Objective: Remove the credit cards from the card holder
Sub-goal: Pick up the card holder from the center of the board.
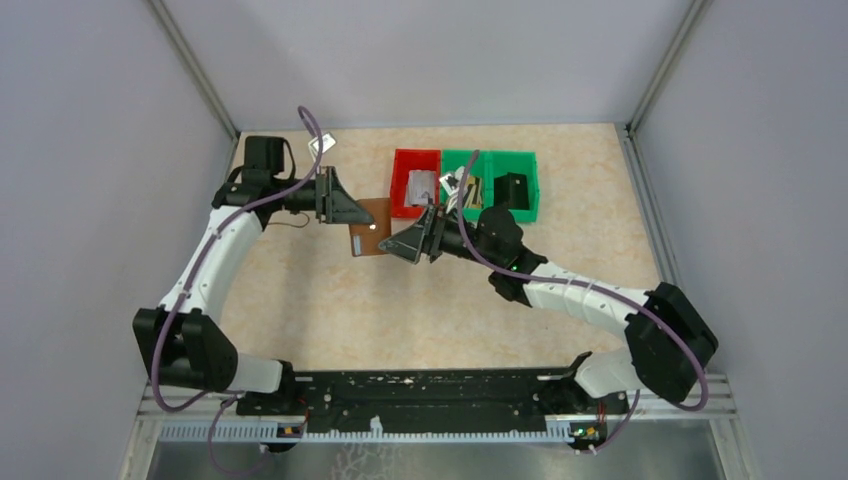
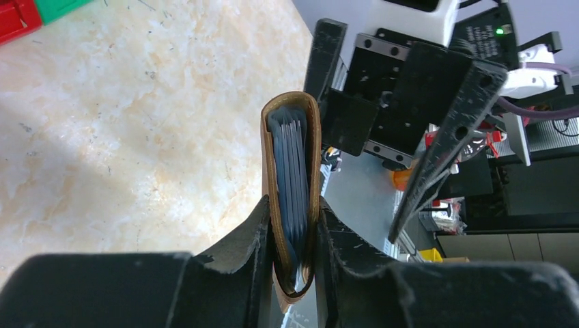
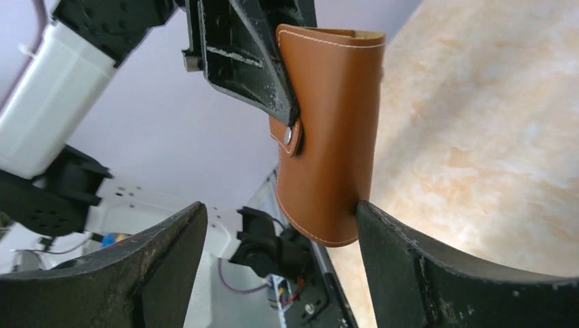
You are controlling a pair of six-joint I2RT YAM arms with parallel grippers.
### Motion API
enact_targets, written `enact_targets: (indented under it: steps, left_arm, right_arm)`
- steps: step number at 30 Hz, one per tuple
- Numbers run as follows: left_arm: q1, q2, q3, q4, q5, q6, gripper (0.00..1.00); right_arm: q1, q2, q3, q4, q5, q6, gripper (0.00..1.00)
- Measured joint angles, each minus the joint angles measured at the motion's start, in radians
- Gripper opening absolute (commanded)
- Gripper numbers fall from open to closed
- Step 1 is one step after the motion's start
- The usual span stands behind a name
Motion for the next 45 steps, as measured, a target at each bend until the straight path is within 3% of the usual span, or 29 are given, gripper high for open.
enact_targets:
  steps: [6, 12, 22, 32, 39, 42, 45]
  left_arm:
    - [0.015, -0.052, 0.009, 0.027, 0.021, -0.066, 0.22]
    - [0.024, -0.077, 0.009, 0.099, 0.039, -0.159, 0.22]
    - [0.010, -0.133, 0.006, 0.252, 0.116, -0.320, 0.21]
    - [0.010, -0.141, -0.023, 0.351, 0.146, -0.437, 0.21]
    - [0.010, -0.152, -0.033, 0.376, 0.157, -0.464, 0.20]
    - [0.010, -0.155, -0.044, 0.380, 0.158, -0.469, 0.21]
    - [0.010, -0.159, -0.054, 0.380, 0.157, -0.470, 0.31]
  right_arm:
    - [-0.026, 0.070, -0.039, 0.258, -0.074, 0.155, 0.69]
    - [-0.028, 0.125, -0.040, 0.402, -0.100, 0.244, 0.68]
    - [-0.020, 0.166, -0.048, 0.470, -0.113, 0.295, 0.67]
    - [-0.026, 0.220, -0.068, 0.683, -0.153, 0.449, 0.53]
    - [-0.020, 0.272, -0.035, 0.785, -0.171, 0.528, 0.49]
    - [-0.016, 0.289, -0.016, 0.799, -0.174, 0.550, 0.41]
    - [-0.012, 0.298, 0.015, 0.804, -0.175, 0.561, 0.21]
